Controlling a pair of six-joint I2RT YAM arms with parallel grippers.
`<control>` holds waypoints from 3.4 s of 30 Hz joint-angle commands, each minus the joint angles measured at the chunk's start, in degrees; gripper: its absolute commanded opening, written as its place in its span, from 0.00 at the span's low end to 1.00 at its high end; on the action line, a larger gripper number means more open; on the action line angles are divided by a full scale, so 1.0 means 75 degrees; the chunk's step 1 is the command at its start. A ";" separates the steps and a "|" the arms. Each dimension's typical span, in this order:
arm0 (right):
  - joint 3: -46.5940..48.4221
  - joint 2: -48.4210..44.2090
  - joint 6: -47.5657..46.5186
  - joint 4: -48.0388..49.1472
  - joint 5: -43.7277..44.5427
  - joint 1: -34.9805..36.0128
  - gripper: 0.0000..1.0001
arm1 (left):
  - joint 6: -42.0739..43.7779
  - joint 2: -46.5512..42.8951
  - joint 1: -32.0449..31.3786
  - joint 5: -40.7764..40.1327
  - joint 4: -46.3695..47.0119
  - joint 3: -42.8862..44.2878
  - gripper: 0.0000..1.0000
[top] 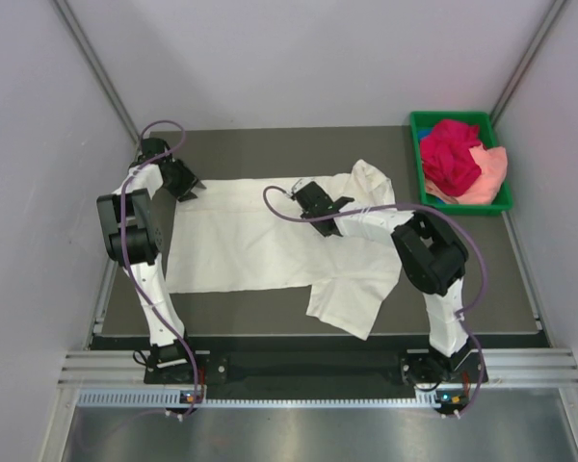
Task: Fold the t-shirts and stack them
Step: Fold the tshirt
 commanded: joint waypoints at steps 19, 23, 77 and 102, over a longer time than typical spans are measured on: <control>0.0371 0.0578 -0.0372 0.0672 0.1484 -0.0478 0.20 | 0.0253 0.0466 0.0010 -0.0561 -0.0068 -0.0153 0.48; 0.0465 0.0614 -0.0454 0.0719 0.1507 -0.0525 0.09 | 0.0265 0.0478 -0.0002 -0.0596 -0.0091 -0.0153 0.48; 0.2795 -0.0091 0.2336 -0.1402 -0.0325 -0.2389 0.44 | 0.0207 0.0525 -0.0002 -0.1041 -0.0407 -0.0106 0.49; 0.5467 0.2992 0.0061 0.0028 0.2912 -0.2212 0.35 | 0.0242 0.0747 0.0010 -0.1486 -0.0630 -0.0059 0.48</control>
